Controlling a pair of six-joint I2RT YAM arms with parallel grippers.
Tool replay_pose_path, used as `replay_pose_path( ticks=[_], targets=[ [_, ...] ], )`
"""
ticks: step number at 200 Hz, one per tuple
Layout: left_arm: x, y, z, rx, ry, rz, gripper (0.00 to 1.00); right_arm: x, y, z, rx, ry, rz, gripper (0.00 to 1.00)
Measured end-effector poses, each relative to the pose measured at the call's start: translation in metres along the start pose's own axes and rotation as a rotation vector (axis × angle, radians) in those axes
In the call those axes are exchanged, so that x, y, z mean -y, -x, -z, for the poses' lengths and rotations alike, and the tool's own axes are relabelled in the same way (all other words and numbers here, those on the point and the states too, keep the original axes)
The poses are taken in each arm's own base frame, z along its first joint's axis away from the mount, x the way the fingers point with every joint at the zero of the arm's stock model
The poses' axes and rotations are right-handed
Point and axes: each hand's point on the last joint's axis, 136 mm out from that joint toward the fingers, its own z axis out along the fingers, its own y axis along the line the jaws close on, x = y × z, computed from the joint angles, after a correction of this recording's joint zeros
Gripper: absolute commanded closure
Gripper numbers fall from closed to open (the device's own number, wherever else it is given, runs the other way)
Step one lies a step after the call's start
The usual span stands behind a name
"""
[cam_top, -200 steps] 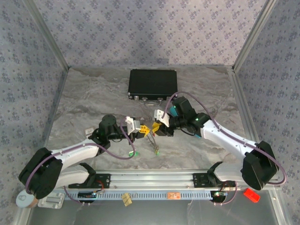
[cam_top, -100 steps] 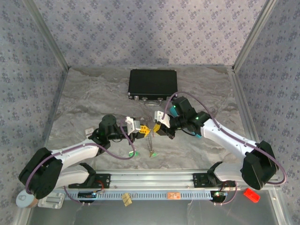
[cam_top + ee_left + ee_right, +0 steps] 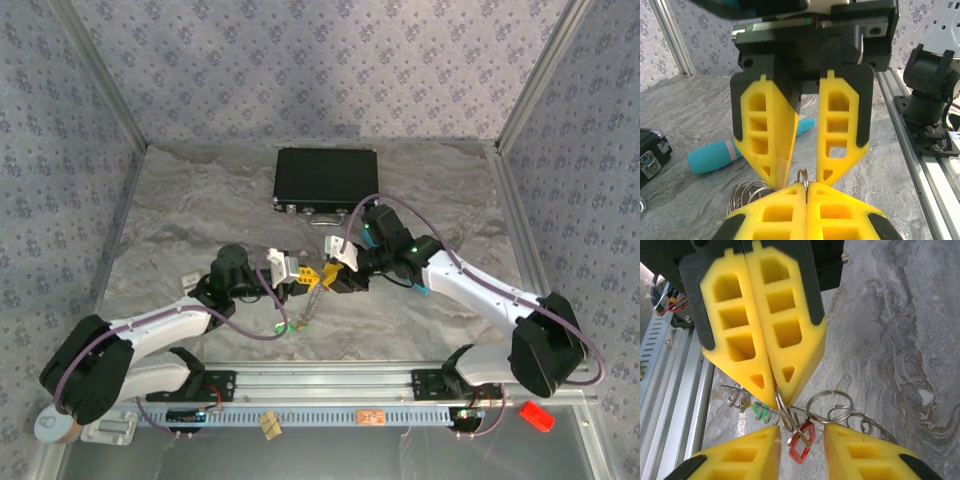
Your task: Put the keys on the keyring
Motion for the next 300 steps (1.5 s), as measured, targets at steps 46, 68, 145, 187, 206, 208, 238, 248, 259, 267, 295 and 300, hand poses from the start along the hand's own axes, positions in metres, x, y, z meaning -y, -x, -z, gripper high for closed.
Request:
replay_pose_path(
  ticks=[46, 68, 145, 187, 206, 208, 238, 248, 259, 267, 295, 300],
  targets=[
    [0.0, -0.001, -0.001, -0.002, 0.0, 0.002, 1.0, -0.004, 0.007, 0.004, 0.037, 0.012, 0.017, 0.73],
    [-0.001, -0.001, -0.001, 0.001, 0.0, 0.002, 1.0, -0.004, 0.01, 0.003, 0.047, 0.017, 0.021, 0.78],
    [-0.002, -0.002, -0.002, -0.001, 0.002, 0.02, 1.0, -0.005, 0.009, 0.0, 0.047, 0.027, 0.01, 1.0],
    [-0.007, -0.007, -0.002, -0.026, 0.028, 0.032, 0.81, -0.004, 0.007, 0.0, 0.015, 0.011, 0.013, 1.0],
    [-0.01, -0.01, -0.003, -0.053, 0.038, 0.035, 0.76, -0.005, 0.005, -0.002, -0.026, 0.002, 0.024, 1.0],
    [-0.01, -0.011, -0.003, -0.057, 0.04, 0.036, 0.76, -0.005, 0.005, -0.002, -0.031, 0.001, 0.025, 1.0],
    [-0.009, -0.017, -0.005, -0.098, 0.044, 0.033, 0.79, -0.004, -0.001, -0.005, -0.105, -0.014, 0.05, 1.0],
    [-0.008, -0.019, -0.006, -0.112, 0.041, 0.032, 0.82, -0.004, -0.002, -0.006, -0.126, -0.016, 0.055, 1.0],
    [-0.007, -0.02, -0.006, -0.118, 0.036, 0.027, 0.85, -0.004, -0.003, -0.007, -0.142, -0.018, 0.063, 1.0],
    [-0.007, -0.019, -0.007, -0.123, 0.032, 0.023, 0.87, -0.003, -0.003, -0.006, -0.147, -0.023, 0.071, 1.0],
    [-0.006, -0.021, -0.007, -0.137, 0.025, 0.017, 0.96, -0.002, -0.004, -0.007, -0.162, -0.03, 0.079, 1.0],
    [-0.005, -0.022, -0.007, -0.141, 0.023, 0.017, 0.99, -0.002, -0.004, -0.007, -0.164, -0.029, 0.079, 1.0]
  ],
)
